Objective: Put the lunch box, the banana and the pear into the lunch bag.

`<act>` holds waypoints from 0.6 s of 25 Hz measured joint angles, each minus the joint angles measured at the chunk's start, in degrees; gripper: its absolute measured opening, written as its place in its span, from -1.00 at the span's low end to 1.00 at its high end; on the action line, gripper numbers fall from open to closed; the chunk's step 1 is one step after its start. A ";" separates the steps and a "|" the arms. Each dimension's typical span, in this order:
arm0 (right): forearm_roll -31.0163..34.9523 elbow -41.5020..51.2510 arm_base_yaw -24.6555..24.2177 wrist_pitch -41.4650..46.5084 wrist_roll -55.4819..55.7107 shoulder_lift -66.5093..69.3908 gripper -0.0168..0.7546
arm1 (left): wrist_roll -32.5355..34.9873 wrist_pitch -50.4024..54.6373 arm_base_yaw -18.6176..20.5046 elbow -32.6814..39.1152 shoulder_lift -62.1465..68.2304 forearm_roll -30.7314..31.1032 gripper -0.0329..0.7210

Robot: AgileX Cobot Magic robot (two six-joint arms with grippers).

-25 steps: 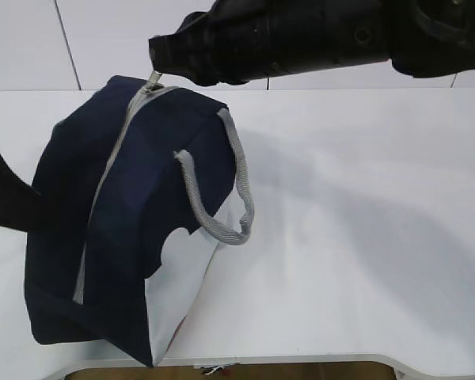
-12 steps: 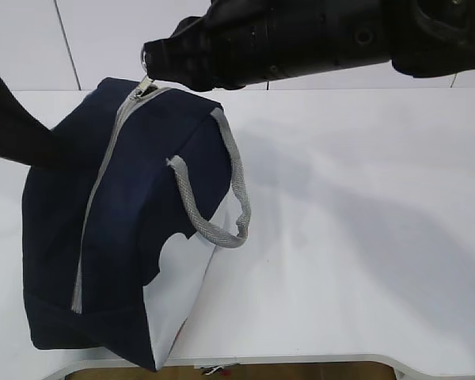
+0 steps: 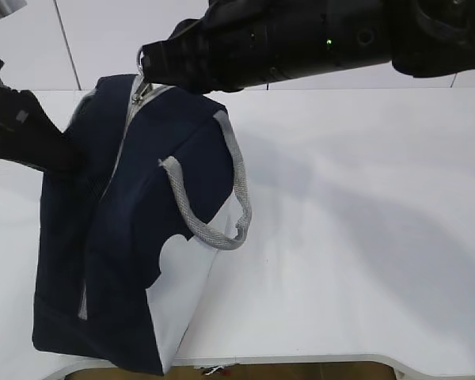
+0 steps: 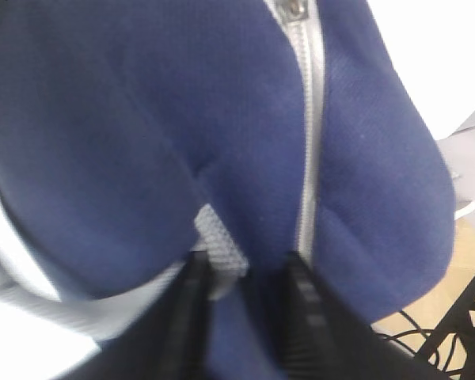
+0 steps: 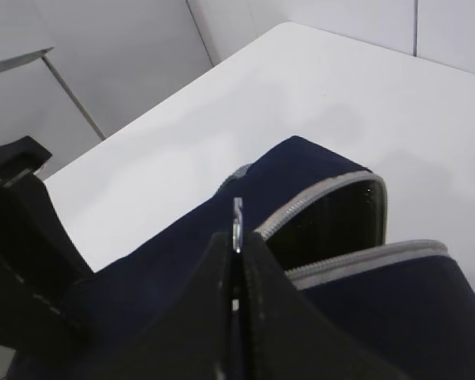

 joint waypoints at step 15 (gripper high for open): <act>0.00 0.00 0.00 0.70 0.33 0.00 -0.92 | 8.51 7.16 0.00 -7.79 0.08 8.58 -0.88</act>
